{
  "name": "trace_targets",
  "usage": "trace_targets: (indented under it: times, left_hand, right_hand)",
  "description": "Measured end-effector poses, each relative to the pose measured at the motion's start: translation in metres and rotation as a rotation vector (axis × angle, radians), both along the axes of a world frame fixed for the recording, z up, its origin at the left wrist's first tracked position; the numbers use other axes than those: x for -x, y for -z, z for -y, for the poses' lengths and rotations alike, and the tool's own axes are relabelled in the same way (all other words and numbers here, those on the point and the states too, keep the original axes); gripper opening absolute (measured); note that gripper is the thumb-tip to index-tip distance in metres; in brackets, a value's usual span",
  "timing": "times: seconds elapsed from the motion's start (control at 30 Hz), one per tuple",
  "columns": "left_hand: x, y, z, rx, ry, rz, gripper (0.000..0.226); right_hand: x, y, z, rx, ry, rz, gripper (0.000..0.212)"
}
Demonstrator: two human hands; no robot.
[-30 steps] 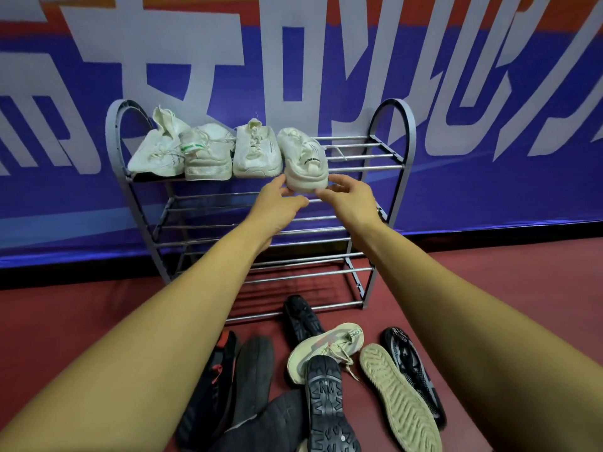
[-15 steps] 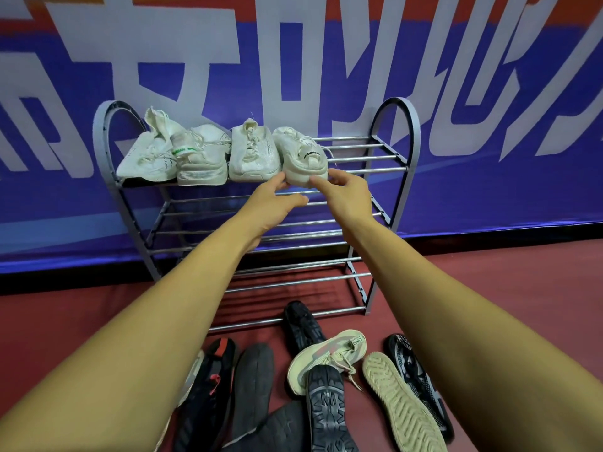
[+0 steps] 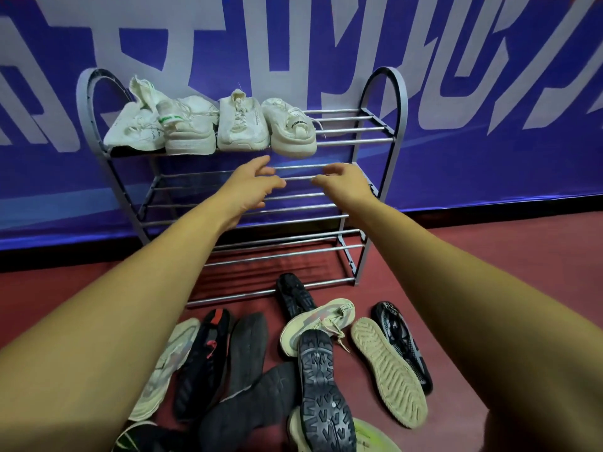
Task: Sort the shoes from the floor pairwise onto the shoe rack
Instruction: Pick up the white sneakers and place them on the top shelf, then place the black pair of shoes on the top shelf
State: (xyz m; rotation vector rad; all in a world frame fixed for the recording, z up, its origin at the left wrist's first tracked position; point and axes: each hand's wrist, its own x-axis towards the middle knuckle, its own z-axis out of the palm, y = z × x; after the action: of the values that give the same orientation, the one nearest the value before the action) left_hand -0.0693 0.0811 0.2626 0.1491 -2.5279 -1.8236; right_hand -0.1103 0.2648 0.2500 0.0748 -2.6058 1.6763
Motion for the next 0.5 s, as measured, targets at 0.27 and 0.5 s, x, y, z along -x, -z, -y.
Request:
trace_targets:
  times: [0.27,0.5]
  left_hand:
    - [-0.033,0.029,-0.016,0.149,0.069,0.090,0.060]
    - [-0.047,0.068,-0.037,0.224,0.117,0.156,0.058]
  right_hand:
    - [-0.034,0.025,-0.027,-0.136,-0.042,0.108,0.053]
    - [-0.069,0.058,-0.037,-0.240,-0.056,0.138,0.050]
